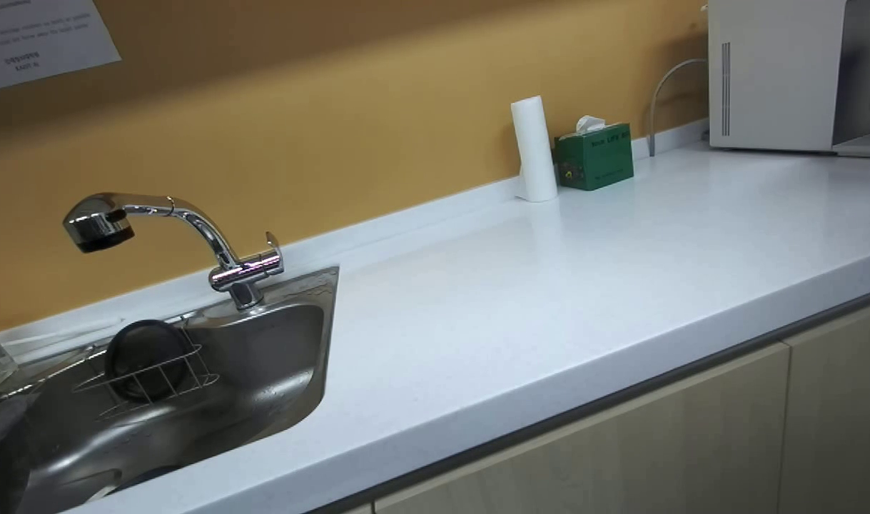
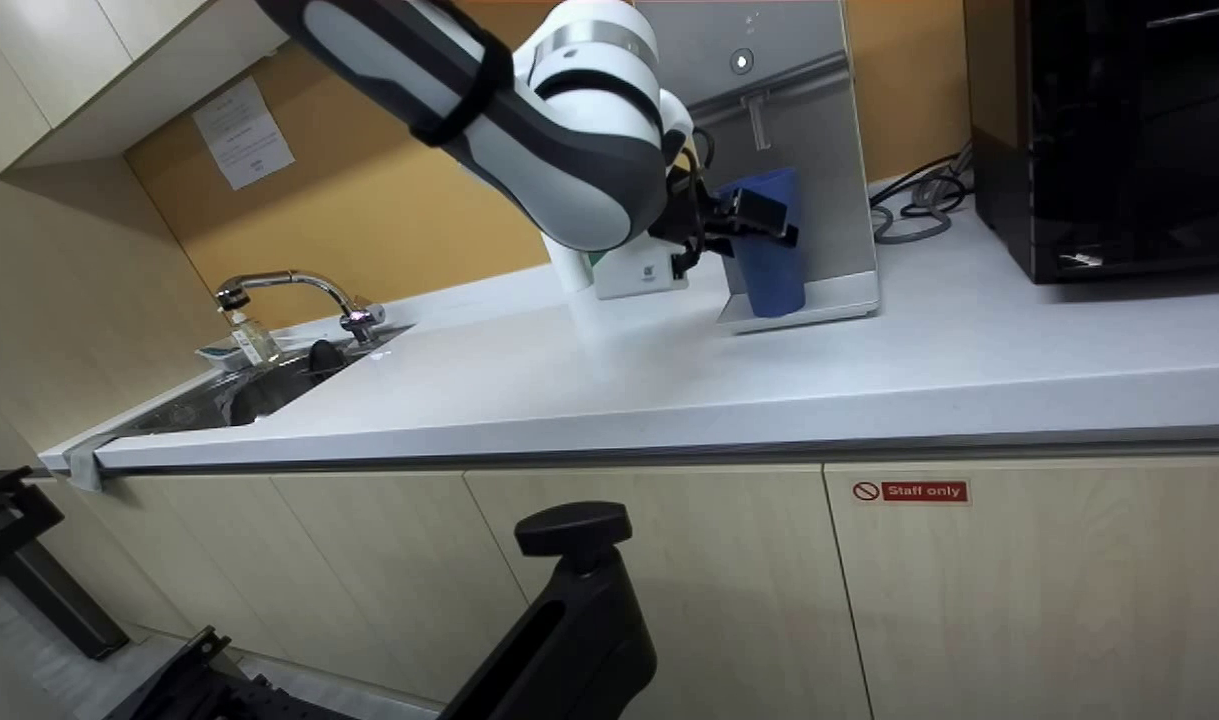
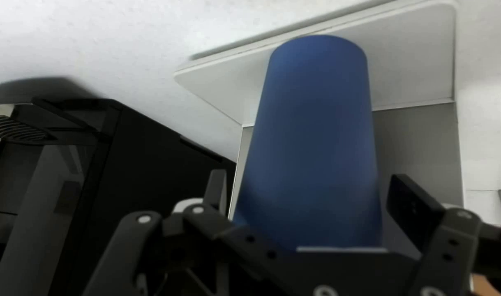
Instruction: Pick up the blue cup and put it on the platform of the coffee maker
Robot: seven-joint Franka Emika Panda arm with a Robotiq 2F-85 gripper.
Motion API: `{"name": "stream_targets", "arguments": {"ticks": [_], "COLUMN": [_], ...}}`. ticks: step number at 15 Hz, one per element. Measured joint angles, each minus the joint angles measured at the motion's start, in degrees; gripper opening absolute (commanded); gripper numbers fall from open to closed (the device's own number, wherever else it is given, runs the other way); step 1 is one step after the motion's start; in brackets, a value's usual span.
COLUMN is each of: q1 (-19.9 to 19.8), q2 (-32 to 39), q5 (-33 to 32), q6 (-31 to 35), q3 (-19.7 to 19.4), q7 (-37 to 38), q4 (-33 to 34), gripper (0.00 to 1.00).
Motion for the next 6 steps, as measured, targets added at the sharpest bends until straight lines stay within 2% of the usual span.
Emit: {"name": "stream_targets", "arguments": {"ticks": [6], "q1": [0.08], "q2": [-0.19], "q5": [2.90], "q6": [0.94], "q3": [-0.01], "q7": [-3.34], "q4": [-1.11], "gripper": [1.00]}}
